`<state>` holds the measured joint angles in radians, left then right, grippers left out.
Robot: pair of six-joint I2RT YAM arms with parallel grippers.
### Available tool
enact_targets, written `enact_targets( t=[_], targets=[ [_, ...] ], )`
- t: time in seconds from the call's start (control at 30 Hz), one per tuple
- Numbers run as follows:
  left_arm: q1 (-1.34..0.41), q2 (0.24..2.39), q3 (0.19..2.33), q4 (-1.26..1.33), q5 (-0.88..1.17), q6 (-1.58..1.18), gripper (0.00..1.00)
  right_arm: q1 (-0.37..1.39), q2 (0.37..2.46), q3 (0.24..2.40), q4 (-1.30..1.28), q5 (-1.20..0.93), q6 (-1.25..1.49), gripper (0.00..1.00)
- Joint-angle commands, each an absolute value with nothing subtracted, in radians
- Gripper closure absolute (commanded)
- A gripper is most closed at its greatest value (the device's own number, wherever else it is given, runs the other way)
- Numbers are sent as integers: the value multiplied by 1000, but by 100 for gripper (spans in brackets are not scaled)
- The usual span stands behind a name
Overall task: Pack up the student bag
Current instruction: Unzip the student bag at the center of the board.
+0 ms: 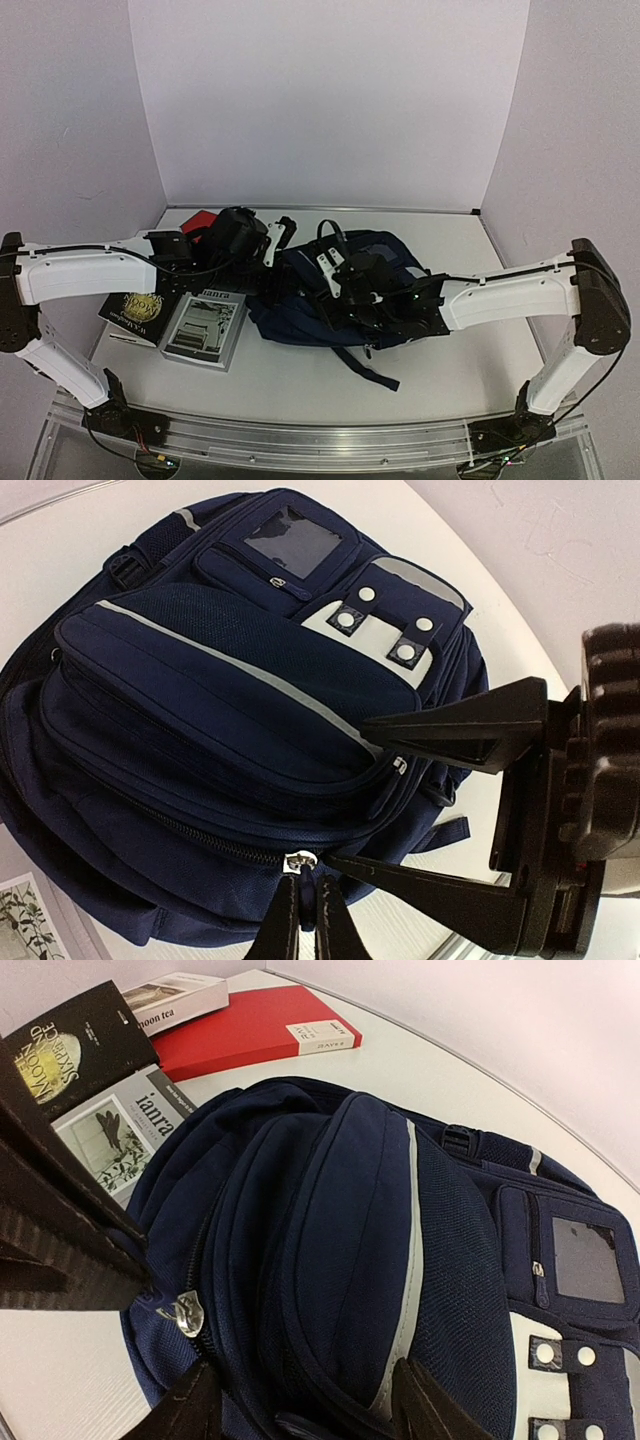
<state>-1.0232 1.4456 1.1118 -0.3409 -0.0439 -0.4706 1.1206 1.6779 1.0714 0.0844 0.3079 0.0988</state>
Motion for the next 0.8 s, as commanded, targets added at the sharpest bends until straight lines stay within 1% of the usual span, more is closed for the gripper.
enact_targets(
  t=[0.0, 0.03, 0.17, 0.23, 0.4, 0.53, 0.77],
  targets=[
    [-1019, 1391, 1152, -203, -3, -471, 100, 1123, 1727, 1098, 138, 367, 58, 49],
    [-1016, 1391, 1152, -201, -3, -472, 100, 1124, 1734, 1100, 145, 387, 56, 56],
    [-994, 1393, 1140, -197, 28, -477, 100, 1123, 1725, 1084, 187, 446, 51, 89],
    [-970, 1389, 1124, -200, 23, -486, 100, 1123, 1702, 1062, 211, 466, 51, 99],
    [-850, 1363, 1059, -190, 45, -510, 100, 1124, 1614, 987, 247, 483, 61, 100],
    [-764, 1356, 1032, -166, 43, -478, 100, 1125, 1533, 913, 268, 473, 82, 100],
    [-565, 1437, 991, -31, 121, -453, 100, 1127, 1397, 825, 290, 420, 149, 100]
  ],
)
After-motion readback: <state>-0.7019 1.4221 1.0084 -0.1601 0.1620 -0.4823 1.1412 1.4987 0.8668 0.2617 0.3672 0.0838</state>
